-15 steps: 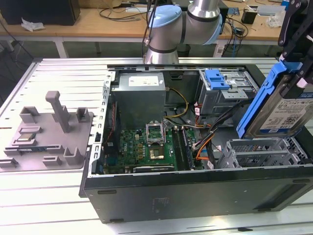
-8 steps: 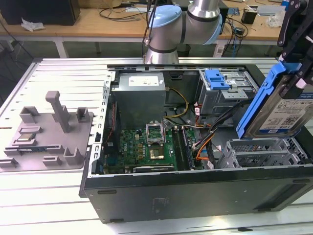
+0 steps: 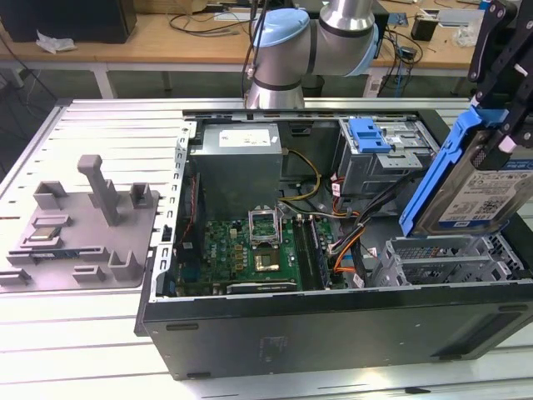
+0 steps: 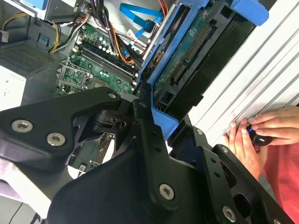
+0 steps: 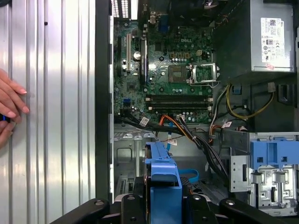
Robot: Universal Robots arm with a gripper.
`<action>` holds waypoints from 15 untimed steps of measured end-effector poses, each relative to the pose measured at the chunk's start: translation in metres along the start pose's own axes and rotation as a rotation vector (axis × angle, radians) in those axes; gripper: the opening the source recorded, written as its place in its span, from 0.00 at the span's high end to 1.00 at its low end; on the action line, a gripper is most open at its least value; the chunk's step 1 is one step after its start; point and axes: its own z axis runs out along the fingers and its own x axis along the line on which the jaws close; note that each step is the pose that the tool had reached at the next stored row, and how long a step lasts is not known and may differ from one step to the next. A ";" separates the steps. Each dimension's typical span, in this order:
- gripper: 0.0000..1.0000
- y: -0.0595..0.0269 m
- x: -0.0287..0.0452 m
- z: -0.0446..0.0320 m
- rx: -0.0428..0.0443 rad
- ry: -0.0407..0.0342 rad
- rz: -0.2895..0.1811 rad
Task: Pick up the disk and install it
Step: 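Insert the disk into the insertion slot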
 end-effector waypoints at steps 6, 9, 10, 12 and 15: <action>0.63 -0.0001 0.0003 0.0049 0.0000 0.0002 0.000; 0.63 -0.0002 0.0004 0.0060 -0.0001 0.0001 -0.001; 0.63 -0.0002 0.0004 0.0062 -0.0001 0.0001 -0.001; 0.63 -0.0002 0.0004 0.0068 -0.0001 0.0001 -0.002; 0.63 -0.0005 0.0005 0.0077 -0.0002 0.0001 -0.003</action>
